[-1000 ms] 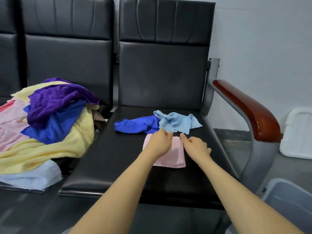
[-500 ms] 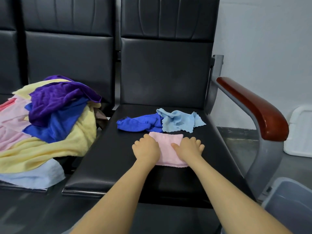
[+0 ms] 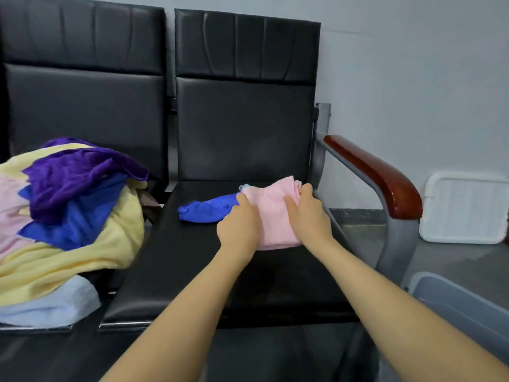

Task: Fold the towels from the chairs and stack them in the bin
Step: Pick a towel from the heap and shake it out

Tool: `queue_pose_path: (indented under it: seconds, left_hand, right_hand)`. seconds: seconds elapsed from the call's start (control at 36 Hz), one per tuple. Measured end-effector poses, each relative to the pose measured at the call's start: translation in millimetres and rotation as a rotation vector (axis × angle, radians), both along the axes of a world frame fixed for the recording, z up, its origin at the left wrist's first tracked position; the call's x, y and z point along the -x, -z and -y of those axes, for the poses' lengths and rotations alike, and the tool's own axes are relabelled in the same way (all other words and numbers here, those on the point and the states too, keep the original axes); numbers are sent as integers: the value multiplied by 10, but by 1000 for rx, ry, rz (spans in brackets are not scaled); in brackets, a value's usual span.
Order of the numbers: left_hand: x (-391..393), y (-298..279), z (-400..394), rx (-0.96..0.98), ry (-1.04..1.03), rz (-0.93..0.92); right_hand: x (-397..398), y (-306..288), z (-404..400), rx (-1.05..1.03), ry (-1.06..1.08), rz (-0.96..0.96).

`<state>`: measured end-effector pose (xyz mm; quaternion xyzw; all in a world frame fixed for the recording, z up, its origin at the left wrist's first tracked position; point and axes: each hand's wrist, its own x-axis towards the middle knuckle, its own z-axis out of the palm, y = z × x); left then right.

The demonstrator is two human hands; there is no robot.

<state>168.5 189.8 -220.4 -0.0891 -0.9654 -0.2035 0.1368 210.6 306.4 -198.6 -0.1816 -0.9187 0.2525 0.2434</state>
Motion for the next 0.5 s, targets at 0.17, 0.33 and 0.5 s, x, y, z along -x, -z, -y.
queue_pose_path:
  seconds: [0.17, 0.33, 0.5]
  left_hand:
    - [-134, -352, -333, 6, 146, -101]
    - [-613, -605, -1014, -100, 433, -149]
    - [-1205, -584, -1734, -98, 639, -188]
  right_hand:
    - [-330, -304, -233, -27, 102, -132]
    - [-1017, -480, -839, -24, 329, -222]
    - [-1730, -412, -1470, 11, 500, -195]
